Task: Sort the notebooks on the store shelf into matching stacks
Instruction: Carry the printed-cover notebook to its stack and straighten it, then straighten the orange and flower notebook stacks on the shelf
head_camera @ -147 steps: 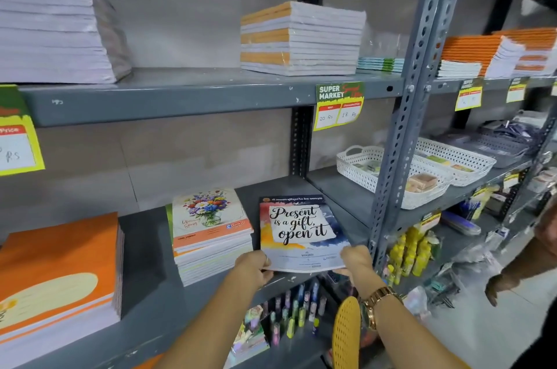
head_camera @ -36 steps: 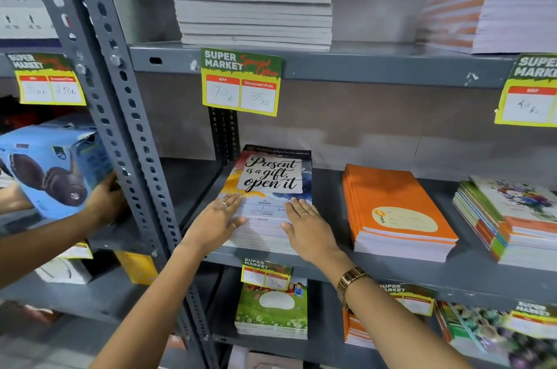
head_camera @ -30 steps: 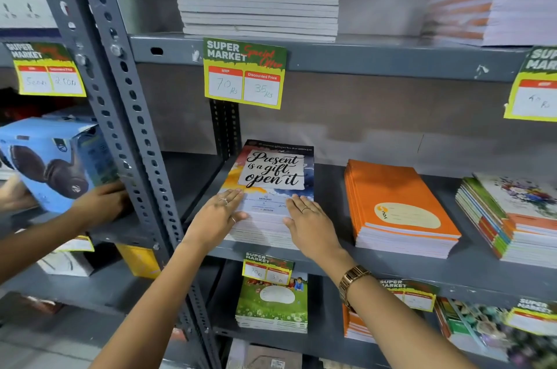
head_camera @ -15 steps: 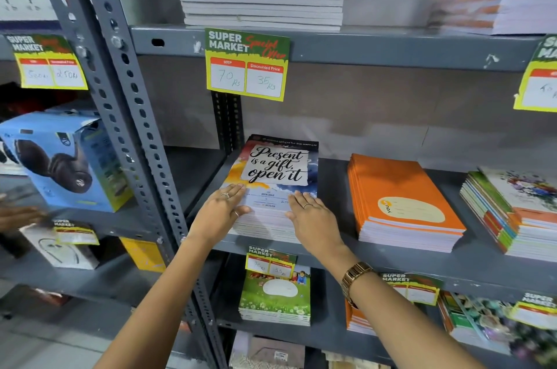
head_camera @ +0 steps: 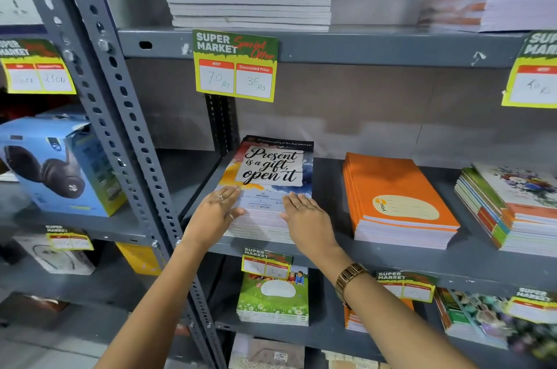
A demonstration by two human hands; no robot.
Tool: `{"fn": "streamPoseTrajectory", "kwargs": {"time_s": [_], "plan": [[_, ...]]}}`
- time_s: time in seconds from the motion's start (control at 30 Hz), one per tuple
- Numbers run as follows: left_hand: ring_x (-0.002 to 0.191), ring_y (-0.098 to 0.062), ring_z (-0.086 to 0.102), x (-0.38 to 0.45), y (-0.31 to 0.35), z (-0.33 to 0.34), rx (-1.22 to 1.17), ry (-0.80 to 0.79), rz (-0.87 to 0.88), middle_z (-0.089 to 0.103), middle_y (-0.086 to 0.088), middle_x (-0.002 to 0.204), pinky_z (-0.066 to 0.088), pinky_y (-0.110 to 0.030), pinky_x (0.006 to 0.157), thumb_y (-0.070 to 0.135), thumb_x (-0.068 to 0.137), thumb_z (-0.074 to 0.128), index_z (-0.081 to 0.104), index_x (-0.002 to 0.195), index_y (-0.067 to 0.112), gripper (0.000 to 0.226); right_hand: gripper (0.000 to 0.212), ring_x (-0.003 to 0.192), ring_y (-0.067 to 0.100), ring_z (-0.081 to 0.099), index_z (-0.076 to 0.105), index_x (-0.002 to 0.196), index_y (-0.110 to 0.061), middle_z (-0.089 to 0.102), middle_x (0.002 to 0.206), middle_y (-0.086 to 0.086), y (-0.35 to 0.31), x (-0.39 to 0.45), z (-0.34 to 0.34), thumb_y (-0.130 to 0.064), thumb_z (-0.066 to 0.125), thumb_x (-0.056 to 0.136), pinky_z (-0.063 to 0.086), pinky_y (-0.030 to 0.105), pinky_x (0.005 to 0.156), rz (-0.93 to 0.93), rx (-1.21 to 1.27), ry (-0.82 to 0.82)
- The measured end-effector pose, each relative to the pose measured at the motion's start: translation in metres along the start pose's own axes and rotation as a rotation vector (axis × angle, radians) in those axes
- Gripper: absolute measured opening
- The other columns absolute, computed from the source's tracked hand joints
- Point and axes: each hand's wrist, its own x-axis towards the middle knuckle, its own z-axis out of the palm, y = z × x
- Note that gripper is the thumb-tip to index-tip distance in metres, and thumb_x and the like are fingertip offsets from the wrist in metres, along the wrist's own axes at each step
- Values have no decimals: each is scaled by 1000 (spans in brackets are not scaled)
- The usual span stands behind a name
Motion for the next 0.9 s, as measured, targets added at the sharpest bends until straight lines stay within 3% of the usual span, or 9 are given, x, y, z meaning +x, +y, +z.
{"fn": "streamPoseTrajectory", "kwargs": {"time_s": [0.1, 0.2, 0.3, 0.37, 0.43, 0.5, 0.63, 0.77, 0.9], "plan": [[142, -24, 26, -1, 2, 0, 13, 6, 12, 38, -11, 149, 19, -33, 117, 30, 92, 51, 40, 138, 7, 52, 46, 105, 25, 68, 69, 111, -7, 73, 111, 10, 0, -1, -5, -32, 78, 73, 53, 35, 91, 33, 77, -15], [142, -24, 27, -3, 1, -1, 55, -18, 22, 38, -11, 149, 19, -34, 117, 44, 92, 44, 38, 138, 6, 60, 48, 139, 28, 34, 36, 142, -5, 41, 148, 13, -1, 0, -13, -27, 41, 99, 21, 36, 118, -9, 159, -147], [141, -26, 29, -3, 2, 2, 140, -23, 23, 39, -13, 148, 19, -36, 117, 72, 78, 10, 37, 139, 5, 95, 50, 146, 22, 18, 22, 148, -10, 24, 157, 7, 5, -3, -11, -28, 28, 102, 7, 33, 120, -15, 161, -199], [142, -26, 27, -5, 4, 6, 245, -15, -1, 37, -14, 149, 15, -38, 118, 77, 70, -11, 33, 141, 4, 111, 53, 145, 20, 22, 28, 146, -10, 29, 155, 7, 9, -12, -11, -35, 14, 101, 2, 34, 120, 7, 153, -168], [143, -26, 23, -9, 11, 10, 323, 3, -28, 33, -14, 151, 11, -41, 118, 76, 69, -20, 28, 143, 4, 114, 70, 132, 23, 46, 50, 133, -5, 53, 140, 10, 19, -25, -15, -40, -1, 99, 7, 36, 117, 51, 138, -171], [144, -26, 20, -14, 25, 16, 353, 22, -6, 28, -12, 152, 7, -42, 118, 74, 67, -27, 23, 143, 5, 114, 74, 122, 24, 57, 59, 124, -4, 62, 129, 10, 37, -38, -17, -40, 0, 99, 7, 33, 114, 113, 147, -183], [145, -23, 10, -15, 62, 31, 341, 4, 61, 13, -5, 153, -4, -36, 117, 70, 67, -33, 17, 145, 8, 111, 73, 121, 27, 57, 59, 123, -2, 62, 128, 13, 79, -56, -24, -41, 2, 99, 1, 30, 113, 192, 107, -149], [128, -27, 48, -5, 100, 45, 423, -26, 94, 56, -11, 134, 18, -43, 113, 52, 92, -9, 50, 129, 4, 85, 83, 124, 26, 55, 56, 126, -2, 59, 133, 12, 122, -71, -31, -45, -7, 96, 22, 34, 115, 300, 76, -131], [116, -27, 60, 8, 140, 61, 410, -85, 141, 65, -11, 124, 24, -42, 104, 45, 96, -1, 59, 121, 3, 77, 113, 146, 25, 17, 22, 147, -6, 22, 156, 10, 166, -90, -32, -64, -35, 68, 2, 30, 112, 275, 117, -119]]}}
